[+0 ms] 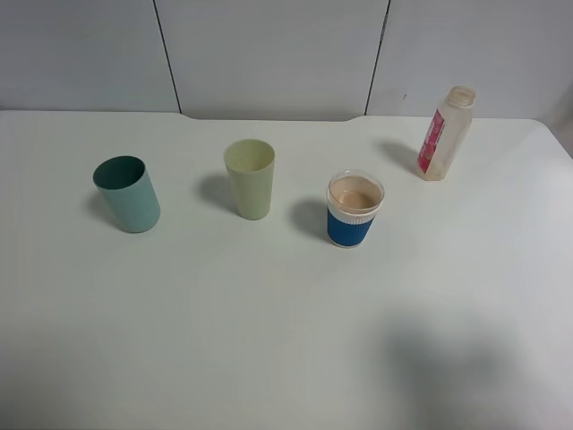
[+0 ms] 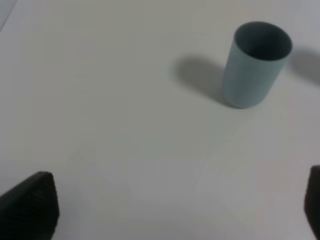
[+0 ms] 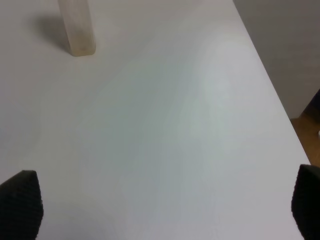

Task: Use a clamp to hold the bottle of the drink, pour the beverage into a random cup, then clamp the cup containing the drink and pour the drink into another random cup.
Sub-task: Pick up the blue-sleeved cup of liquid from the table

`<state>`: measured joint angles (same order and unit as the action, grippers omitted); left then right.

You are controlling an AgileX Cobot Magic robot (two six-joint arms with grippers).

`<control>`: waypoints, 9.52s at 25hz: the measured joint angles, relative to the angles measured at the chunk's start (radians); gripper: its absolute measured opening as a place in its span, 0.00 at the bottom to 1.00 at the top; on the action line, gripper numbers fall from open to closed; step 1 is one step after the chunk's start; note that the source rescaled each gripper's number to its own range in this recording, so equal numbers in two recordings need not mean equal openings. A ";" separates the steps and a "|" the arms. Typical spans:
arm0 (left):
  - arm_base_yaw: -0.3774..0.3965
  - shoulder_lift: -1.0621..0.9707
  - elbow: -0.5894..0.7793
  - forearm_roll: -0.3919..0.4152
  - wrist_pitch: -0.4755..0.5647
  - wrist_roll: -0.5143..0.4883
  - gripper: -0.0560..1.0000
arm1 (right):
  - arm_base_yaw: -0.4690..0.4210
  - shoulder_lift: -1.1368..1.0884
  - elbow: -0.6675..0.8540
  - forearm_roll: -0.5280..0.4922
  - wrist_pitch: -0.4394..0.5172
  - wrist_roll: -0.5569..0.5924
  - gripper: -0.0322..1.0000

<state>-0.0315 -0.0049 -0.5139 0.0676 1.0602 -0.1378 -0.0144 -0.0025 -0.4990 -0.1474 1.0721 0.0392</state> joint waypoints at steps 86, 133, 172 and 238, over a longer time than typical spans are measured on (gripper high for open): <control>-0.687 1.099 -0.023 -0.338 -0.957 0.219 1.00 | 0.000 0.000 0.000 0.000 0.000 0.000 1.00; -0.784 1.826 -0.027 0.026 -1.961 0.062 1.00 | 0.000 0.000 0.000 0.000 0.000 0.000 1.00; -0.784 2.134 -0.082 0.050 -2.269 0.131 1.00 | 0.000 0.000 0.000 0.000 0.000 0.000 1.00; -0.784 2.404 -0.519 0.084 -2.271 0.127 1.00 | 0.000 0.000 0.001 0.000 0.000 0.000 1.00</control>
<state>-0.8153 2.3996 -1.0326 0.1521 -1.2111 -0.0104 -0.0144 -0.0025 -0.4979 -0.1474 1.0721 0.0392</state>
